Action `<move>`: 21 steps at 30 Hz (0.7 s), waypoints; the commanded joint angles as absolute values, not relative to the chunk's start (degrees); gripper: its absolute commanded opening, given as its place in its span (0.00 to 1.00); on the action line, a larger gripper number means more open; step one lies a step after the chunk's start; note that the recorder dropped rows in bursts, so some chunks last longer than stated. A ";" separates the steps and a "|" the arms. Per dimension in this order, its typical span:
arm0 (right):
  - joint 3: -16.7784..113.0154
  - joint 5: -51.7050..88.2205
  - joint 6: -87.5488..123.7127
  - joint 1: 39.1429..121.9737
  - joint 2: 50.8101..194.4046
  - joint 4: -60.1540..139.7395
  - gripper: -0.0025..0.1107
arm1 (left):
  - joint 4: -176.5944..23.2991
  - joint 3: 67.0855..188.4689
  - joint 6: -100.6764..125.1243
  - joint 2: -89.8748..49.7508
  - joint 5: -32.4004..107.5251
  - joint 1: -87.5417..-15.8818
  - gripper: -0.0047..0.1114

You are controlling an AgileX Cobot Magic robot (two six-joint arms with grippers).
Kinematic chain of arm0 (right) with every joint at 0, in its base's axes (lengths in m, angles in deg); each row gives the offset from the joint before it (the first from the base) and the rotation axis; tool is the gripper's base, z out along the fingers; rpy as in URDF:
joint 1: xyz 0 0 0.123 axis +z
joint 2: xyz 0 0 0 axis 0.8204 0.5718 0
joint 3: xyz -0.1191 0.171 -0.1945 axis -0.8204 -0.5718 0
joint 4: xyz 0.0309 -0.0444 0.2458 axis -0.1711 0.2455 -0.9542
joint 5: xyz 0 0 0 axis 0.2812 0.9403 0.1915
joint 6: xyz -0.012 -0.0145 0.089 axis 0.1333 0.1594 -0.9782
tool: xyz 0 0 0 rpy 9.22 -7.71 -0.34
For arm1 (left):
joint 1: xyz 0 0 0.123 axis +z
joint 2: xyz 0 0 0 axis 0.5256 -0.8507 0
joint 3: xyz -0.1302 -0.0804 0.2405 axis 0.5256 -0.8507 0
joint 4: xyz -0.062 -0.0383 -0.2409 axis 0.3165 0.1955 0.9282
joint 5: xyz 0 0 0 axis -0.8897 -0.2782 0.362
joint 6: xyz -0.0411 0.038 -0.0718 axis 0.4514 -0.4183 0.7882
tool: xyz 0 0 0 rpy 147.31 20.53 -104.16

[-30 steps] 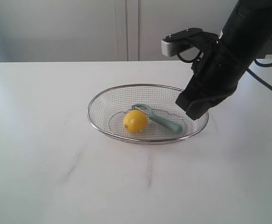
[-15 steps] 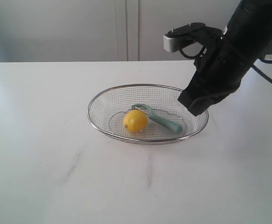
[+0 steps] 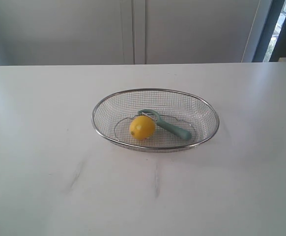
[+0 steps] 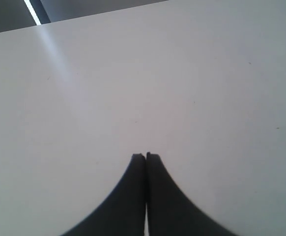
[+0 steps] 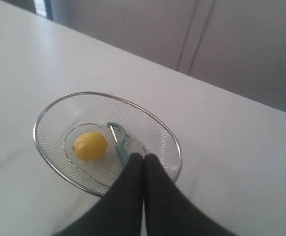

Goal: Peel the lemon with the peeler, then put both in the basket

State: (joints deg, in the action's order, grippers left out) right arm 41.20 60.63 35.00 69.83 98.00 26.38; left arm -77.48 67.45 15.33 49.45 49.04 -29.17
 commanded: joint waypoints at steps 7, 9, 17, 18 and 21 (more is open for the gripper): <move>16.80 51.33 29.52 58.44 74.82 21.09 0.02 | -77.34 67.09 15.36 49.75 48.72 -29.03 0.05; 12.13 51.07 29.52 57.90 71.11 21.09 0.02 | -77.34 67.09 15.36 49.75 48.72 -29.03 0.05; -5.09 38.66 29.52 57.76 56.25 21.01 0.02 | -77.34 67.09 15.36 49.75 48.72 -29.03 0.05; -6.70 37.09 29.52 57.30 54.12 21.01 0.02 | -77.34 67.09 15.36 49.75 48.72 -29.03 0.05; -9.92 35.98 29.52 54.22 50.81 21.01 0.02 | -77.34 67.09 15.36 49.75 48.72 -29.03 0.05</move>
